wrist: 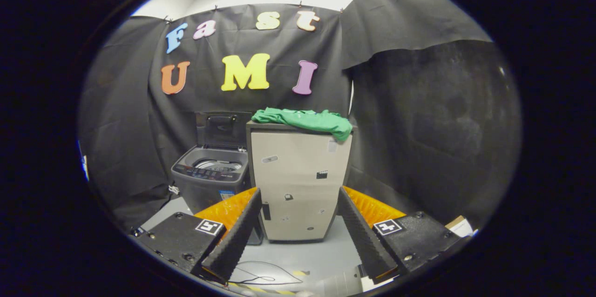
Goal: Put the clothes into the washing machine and then close the washing machine lid.
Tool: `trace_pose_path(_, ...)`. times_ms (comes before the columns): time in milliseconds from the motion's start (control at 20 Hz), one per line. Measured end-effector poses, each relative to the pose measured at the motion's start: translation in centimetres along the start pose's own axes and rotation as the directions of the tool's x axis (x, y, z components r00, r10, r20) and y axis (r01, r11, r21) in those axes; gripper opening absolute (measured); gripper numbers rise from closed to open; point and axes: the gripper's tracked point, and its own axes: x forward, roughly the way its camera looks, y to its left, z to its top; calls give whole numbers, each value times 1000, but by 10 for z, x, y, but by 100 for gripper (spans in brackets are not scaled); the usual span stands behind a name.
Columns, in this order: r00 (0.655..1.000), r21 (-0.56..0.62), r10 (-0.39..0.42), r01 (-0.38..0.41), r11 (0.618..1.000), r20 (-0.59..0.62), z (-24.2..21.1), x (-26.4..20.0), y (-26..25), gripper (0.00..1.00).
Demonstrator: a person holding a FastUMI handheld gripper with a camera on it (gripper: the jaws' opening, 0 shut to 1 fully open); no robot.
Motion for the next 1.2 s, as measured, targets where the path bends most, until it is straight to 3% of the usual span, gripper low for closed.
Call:
trace_pose_path(700,1000,0,5,-5,1000,-24,18,11,11,100)
trace_pose_path(1200,999,-4,12,-12,1000,44,124,41,23,100)
